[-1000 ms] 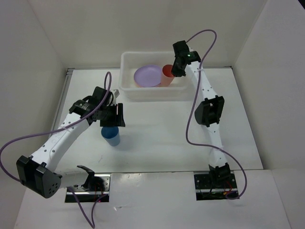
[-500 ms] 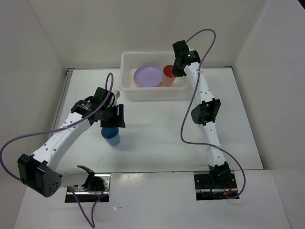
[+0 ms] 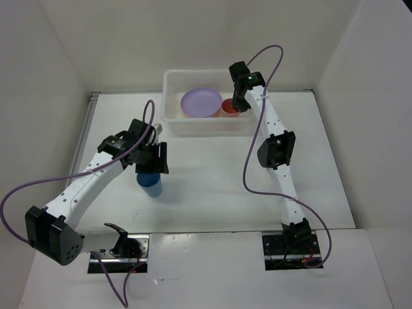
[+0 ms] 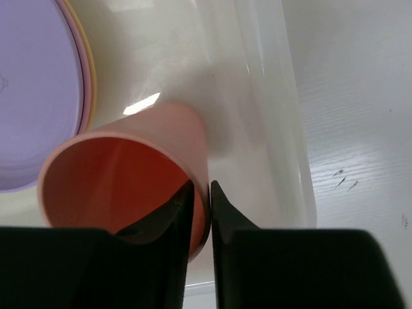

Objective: Place the mixed dishes into the plastic bin

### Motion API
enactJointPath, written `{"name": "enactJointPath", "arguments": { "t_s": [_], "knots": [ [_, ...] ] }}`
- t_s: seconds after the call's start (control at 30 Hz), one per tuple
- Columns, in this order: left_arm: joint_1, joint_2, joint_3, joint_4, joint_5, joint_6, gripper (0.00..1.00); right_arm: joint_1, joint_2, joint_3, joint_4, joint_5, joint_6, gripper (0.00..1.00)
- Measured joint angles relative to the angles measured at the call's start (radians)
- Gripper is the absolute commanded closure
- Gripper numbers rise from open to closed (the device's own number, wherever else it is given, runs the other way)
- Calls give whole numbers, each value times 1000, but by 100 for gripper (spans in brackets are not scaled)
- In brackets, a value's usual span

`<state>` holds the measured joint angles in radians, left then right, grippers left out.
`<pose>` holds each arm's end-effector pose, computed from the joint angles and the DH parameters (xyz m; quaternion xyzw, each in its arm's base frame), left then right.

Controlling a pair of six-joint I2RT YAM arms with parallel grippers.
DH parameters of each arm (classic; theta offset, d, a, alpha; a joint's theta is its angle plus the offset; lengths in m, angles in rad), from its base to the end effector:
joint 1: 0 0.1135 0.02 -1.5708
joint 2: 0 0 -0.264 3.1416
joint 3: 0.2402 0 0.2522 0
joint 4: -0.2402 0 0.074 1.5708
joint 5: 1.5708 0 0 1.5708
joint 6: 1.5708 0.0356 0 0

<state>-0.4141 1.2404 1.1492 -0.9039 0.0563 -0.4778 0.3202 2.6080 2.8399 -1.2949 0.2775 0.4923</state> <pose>0.2220 -0.0998 0.3088 -0.0225 0.9582 -0.1467 0.2444 0.5010 0.1558 0.2679 0.1170 0.9521 -0.0247 0.2814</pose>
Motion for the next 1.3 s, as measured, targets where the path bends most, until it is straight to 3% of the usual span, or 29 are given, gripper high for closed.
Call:
{"name": "enactJointPath", "arguments": {
  "t_s": [0.03,0.1,0.2,0.23,0.3,0.33,0.47,0.63,0.73,0.77,0.9,1.17,1.3],
  "knots": [
    [0,1,-2,1,0,0,31,1,0,0,0,0,-2,67],
    [0,2,-8,3,0,0,32,3,0,0,0,1,-5,65],
    [0,4,-12,5,0,-1,36,3,0,2,0,1,-11,53],
    [0,7,-13,7,-2,-1,37,4,0,7,-1,1,-14,43],
    [0,20,-15,9,-8,0,39,6,0,21,-1,0,-17,33],
    [0,27,-17,10,-11,0,39,8,-1,31,0,-1,-20,22],
    [0,57,-31,19,-26,-1,39,12,-13,50,0,-2,-21,0],
    [-8,112,-32,28,-46,0,40,22,-52,81,-5,-3,-25,0],
    [-16,153,-33,35,-67,-1,52,35,-111,114,-7,-5,-23,0],
    [-20,163,-33,38,-77,-2,67,40,-134,126,-7,-5,-21,0],
    [-33,188,-32,43,-116,-17,100,66,-251,140,-6,8,-17,0],
    [-55,208,18,1,-220,-27,100,143,-482,143,-7,23,-14,0],
    [-63,196,169,-89,-290,-25,100,137,-657,33,-5,29,-14,0]
  ]
}}
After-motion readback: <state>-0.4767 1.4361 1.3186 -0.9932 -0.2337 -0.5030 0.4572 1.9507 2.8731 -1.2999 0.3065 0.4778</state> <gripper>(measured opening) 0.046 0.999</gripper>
